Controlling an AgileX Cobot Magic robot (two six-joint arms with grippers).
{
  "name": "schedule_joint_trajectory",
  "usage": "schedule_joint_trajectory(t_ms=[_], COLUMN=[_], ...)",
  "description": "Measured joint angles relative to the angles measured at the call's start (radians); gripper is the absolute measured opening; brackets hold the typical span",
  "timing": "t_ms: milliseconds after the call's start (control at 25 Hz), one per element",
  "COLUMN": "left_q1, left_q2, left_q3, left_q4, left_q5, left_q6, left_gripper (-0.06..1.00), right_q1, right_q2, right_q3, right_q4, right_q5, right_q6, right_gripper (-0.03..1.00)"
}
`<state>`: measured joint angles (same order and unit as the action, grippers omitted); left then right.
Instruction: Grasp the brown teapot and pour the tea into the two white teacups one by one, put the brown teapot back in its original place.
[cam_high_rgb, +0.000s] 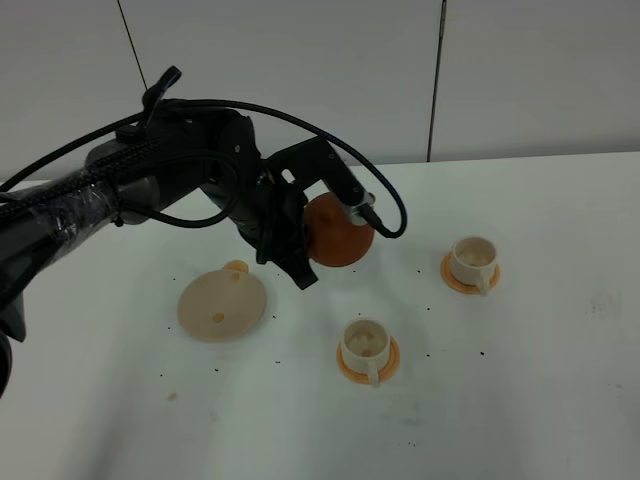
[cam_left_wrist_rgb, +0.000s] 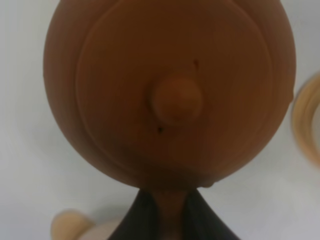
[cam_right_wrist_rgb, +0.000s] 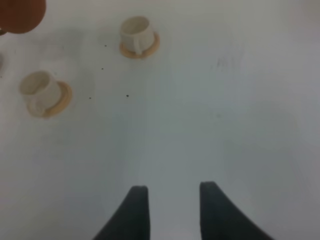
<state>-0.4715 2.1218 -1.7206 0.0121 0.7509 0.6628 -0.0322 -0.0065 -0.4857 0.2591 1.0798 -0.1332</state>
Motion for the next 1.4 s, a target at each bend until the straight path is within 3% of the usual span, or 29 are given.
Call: schedule_joint_trajectory(t_ms=[240, 800, 1400], left_q1=[-0.048, -0.108, -0.145], left_q2=[0.061, 0.298, 0.324], left_q3=[-0.078, -0.425, -0.454], left_q4=[-0.001, 0.017, 0.116], left_q5=[-0.020, 0.074, 0.057], left_q6=[-0.052, -0.068, 0.066], left_gripper=[0.17, 0.17, 0.17], right_q1=[0.000, 0.000, 0.000], right_q2=[0.000, 0.000, 0.000], right_q3=[0.000, 0.000, 0.000], right_q4=[0.000, 0.000, 0.000], right_q5=[0.000, 0.000, 0.000], right_q6=[0.000, 0.000, 0.000], right_gripper=[0.24, 0.24, 0.24])
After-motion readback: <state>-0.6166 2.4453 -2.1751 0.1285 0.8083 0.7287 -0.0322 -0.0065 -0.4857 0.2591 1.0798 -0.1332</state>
